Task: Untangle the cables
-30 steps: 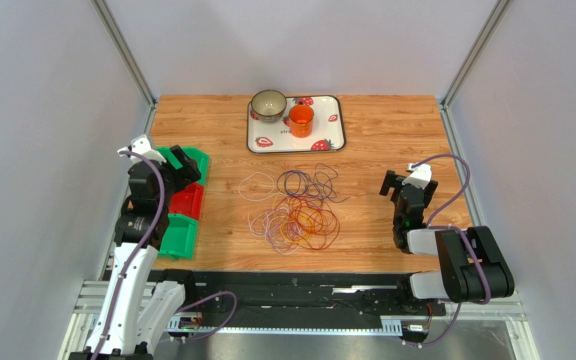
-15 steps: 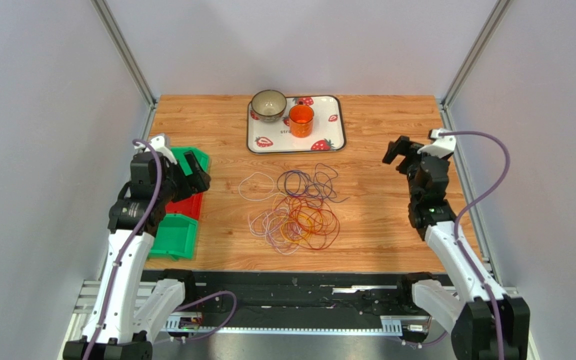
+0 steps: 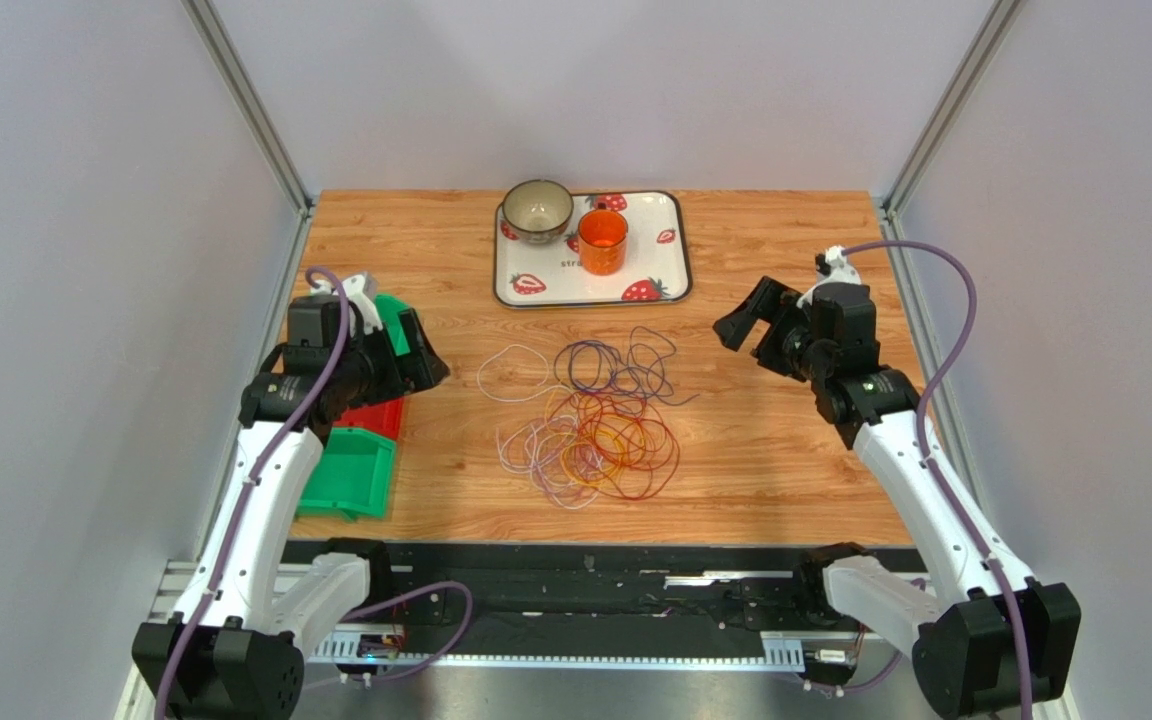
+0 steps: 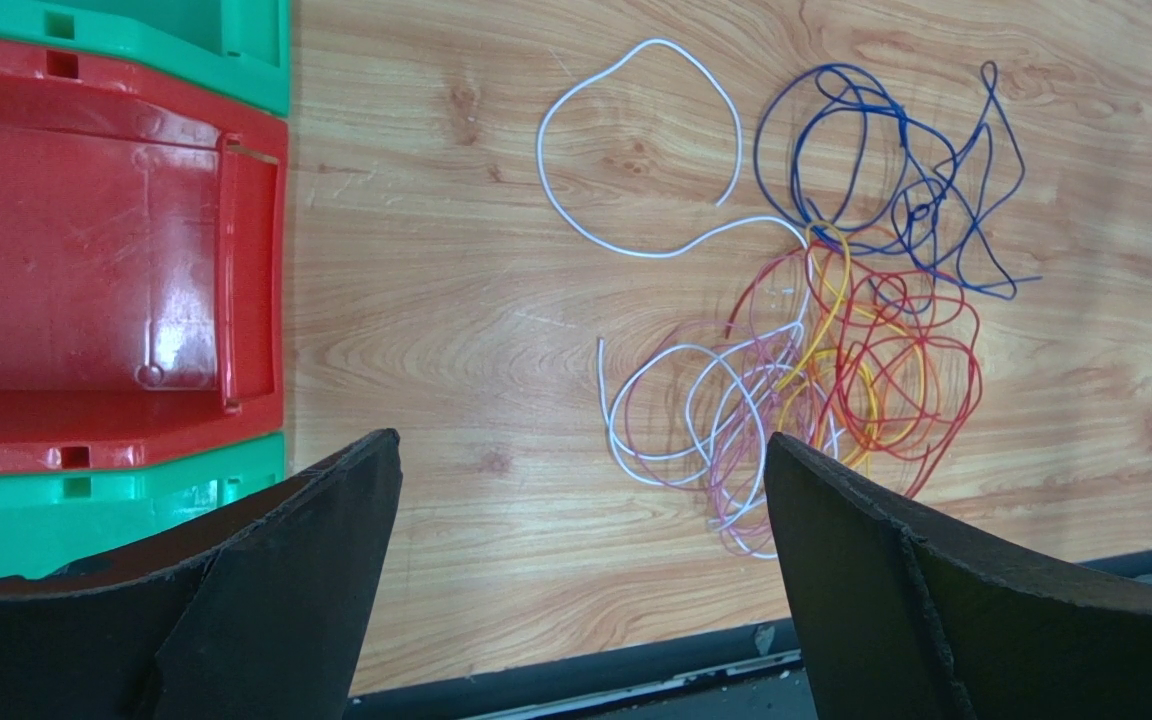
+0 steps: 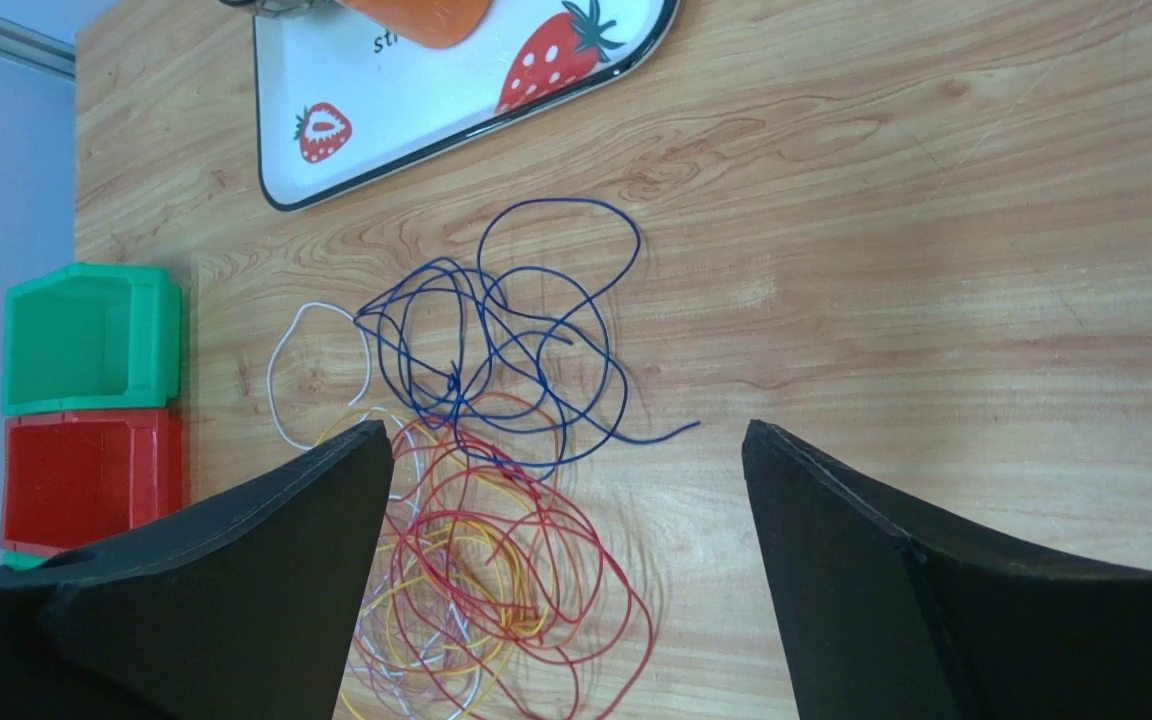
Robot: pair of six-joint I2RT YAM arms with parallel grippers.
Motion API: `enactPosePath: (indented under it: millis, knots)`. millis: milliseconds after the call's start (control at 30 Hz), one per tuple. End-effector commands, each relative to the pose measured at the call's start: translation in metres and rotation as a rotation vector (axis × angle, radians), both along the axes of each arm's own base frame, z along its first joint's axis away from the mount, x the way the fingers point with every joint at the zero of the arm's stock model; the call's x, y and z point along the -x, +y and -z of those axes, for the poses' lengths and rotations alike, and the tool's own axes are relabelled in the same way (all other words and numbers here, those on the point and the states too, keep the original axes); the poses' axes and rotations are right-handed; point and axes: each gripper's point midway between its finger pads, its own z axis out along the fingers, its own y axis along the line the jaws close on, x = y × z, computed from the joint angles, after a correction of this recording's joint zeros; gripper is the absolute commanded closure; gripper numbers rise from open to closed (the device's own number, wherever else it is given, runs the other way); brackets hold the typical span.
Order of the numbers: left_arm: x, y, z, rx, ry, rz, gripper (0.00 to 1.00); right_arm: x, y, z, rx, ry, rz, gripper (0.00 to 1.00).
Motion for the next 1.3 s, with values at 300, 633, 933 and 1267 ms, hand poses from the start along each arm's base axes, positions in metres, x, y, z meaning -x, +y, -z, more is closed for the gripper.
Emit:
enactPosePath:
  millis: [300, 633, 933, 1267]
  knots:
    - [-0.007, 0.006, -0.008, -0.021, -0.033, -0.022, 0.01, 0.012, 0.066, 0.016, 0.072, 0.102, -0.097, 0.14]
    - [-0.004, 0.007, -0.011, -0.012, -0.077, -0.032, 0.01, 0.030, 0.101, 0.052, 0.114, 0.134, -0.153, 0.16]
    - [-0.020, -0.033, 0.007, -0.001, -0.016, 0.081, 0.16, 0.028, 0.096, 0.074, 0.153, 0.126, -0.118, 0.16]
    - [-0.029, -0.114, 0.046, -0.079, 0.069, 0.280, 0.32, 0.029, 0.085, 0.101, 0.215, 0.139, -0.103, 0.15]
